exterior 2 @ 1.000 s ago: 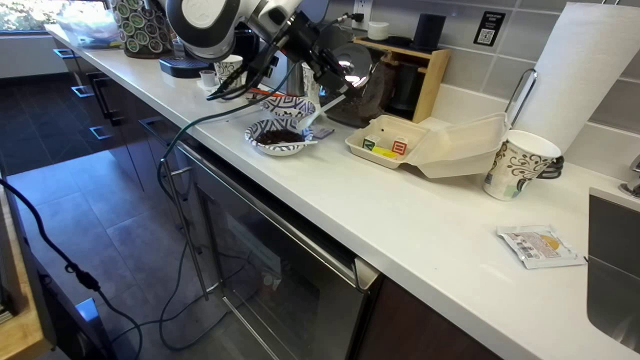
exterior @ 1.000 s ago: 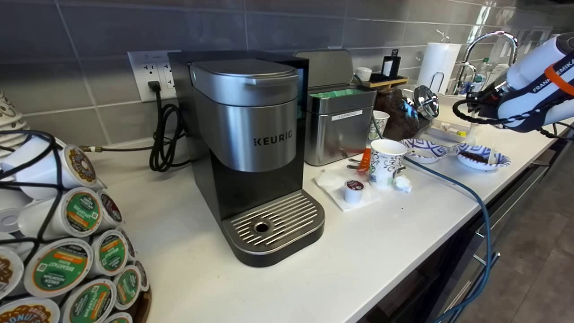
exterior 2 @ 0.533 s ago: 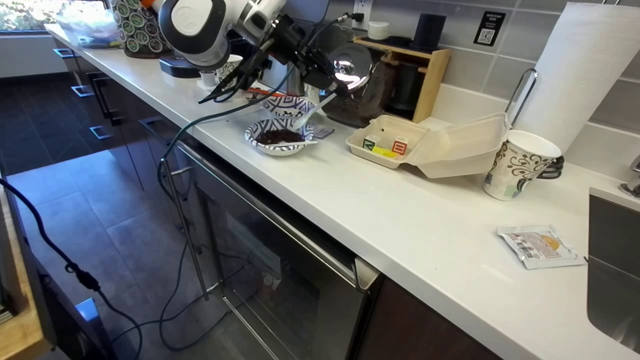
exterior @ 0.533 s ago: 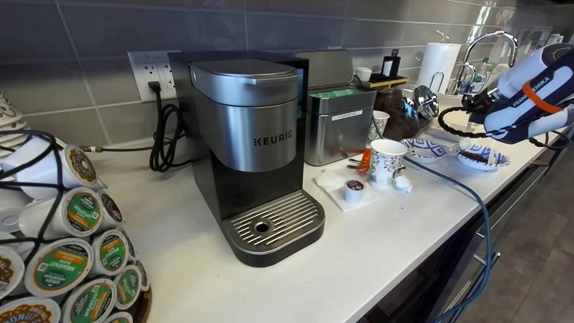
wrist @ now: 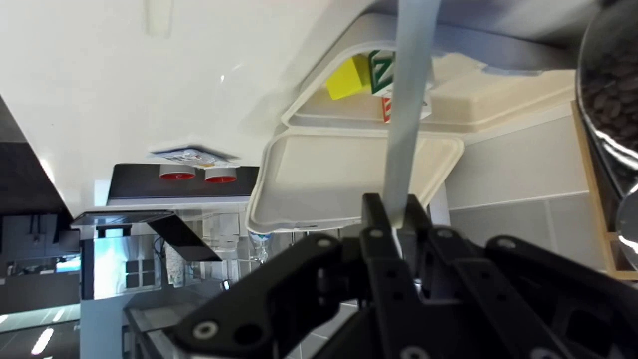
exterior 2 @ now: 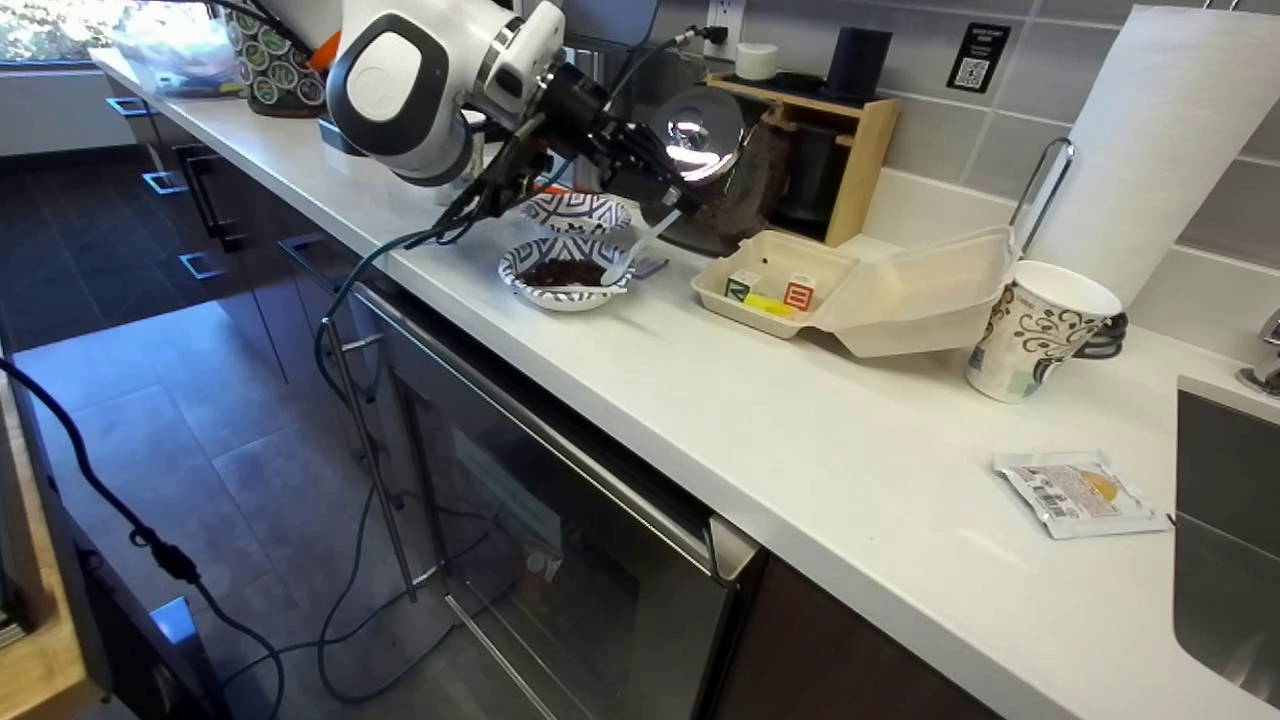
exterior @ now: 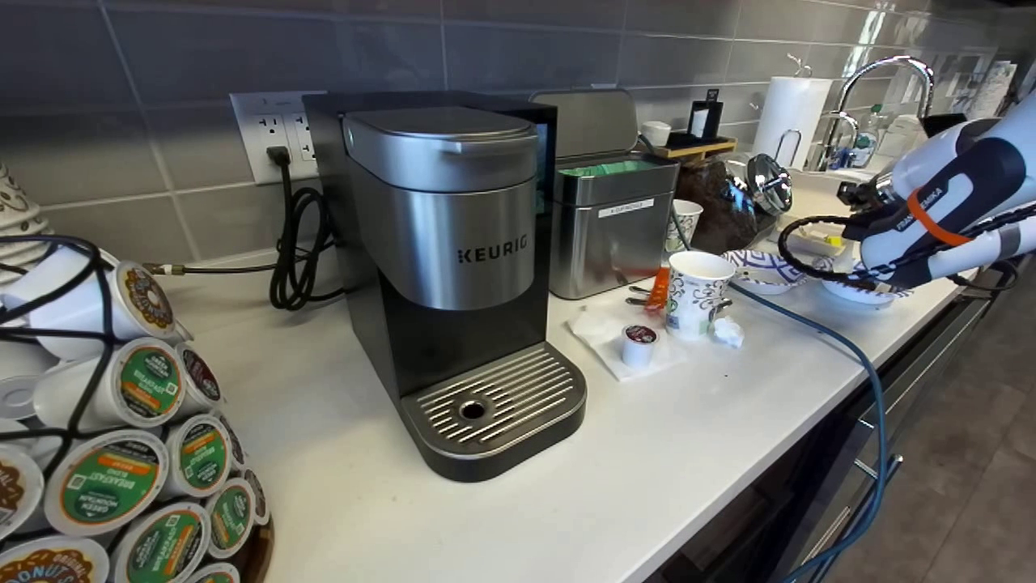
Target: Use the spoon to scoop up contents from the bowl to right into the bowl to the left
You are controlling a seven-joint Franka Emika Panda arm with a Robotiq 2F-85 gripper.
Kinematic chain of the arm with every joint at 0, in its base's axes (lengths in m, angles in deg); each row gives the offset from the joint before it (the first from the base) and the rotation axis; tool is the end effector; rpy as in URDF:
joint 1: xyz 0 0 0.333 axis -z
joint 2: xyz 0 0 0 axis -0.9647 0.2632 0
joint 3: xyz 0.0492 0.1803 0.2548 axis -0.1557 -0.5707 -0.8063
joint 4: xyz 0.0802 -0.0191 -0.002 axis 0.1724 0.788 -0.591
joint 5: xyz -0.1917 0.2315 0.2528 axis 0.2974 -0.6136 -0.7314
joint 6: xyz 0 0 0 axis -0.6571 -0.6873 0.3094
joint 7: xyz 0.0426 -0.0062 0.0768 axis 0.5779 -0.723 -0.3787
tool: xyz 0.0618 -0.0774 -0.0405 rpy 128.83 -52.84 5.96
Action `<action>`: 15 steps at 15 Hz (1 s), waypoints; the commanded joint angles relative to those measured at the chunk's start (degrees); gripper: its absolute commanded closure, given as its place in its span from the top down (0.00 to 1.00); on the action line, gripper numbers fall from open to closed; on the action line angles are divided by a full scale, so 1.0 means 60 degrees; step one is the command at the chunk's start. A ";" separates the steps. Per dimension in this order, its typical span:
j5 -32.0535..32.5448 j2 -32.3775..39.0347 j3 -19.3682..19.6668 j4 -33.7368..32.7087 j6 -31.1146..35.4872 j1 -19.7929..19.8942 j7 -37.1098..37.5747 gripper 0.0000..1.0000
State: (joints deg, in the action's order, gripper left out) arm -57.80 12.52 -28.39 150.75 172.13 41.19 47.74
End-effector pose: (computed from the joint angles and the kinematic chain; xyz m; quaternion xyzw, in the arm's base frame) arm 0.5552 -0.2468 0.2901 0.7381 -0.4335 0.4715 0.2121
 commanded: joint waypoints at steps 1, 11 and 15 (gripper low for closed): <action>-0.0803 0.0871 0.0203 -0.0185 0.0159 -0.0156 0.0087 0.03; -0.0901 0.0741 0.0614 -0.0085 -0.1103 -0.0838 -0.0281 0.03; -0.1222 0.1111 0.1271 -0.0176 -0.0994 -0.1001 -0.0122 0.03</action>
State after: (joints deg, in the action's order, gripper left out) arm -63.00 16.53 -23.87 149.71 167.11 36.80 45.95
